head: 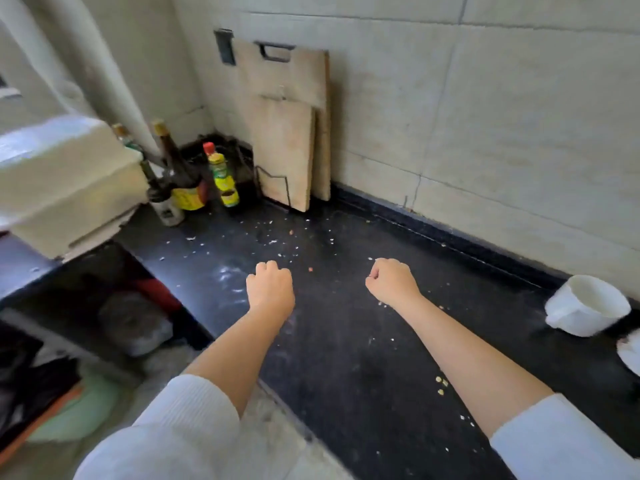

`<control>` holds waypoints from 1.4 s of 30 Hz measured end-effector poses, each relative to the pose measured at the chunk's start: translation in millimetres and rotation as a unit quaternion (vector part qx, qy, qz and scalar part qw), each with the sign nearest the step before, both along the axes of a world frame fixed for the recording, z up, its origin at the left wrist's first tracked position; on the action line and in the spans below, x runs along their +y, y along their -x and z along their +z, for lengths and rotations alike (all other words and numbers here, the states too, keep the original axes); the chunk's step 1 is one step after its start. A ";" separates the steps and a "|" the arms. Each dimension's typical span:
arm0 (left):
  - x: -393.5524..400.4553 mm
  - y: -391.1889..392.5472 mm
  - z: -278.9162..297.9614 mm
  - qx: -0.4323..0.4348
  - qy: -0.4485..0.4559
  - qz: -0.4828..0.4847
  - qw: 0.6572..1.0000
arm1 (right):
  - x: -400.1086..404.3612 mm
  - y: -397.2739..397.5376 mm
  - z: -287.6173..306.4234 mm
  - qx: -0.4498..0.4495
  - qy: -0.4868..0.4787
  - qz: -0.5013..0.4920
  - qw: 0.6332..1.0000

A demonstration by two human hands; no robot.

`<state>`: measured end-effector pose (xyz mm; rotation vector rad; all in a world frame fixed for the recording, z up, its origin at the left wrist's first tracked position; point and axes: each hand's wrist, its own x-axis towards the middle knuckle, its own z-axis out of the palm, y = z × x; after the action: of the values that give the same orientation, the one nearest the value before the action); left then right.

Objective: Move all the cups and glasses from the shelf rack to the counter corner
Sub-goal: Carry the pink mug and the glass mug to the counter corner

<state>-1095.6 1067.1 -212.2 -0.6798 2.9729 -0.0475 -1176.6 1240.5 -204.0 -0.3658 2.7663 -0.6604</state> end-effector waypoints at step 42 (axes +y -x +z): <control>-688.2 -822.1 166.2 0.067 0.099 0.688 0.716 | -933.3 -718.5 171.1 0.154 0.155 0.718 0.661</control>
<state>-273.5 378.8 -46.0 -2.6985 1.7623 -0.1963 -458.1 307.2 -32.9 -2.4597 1.5682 -0.5406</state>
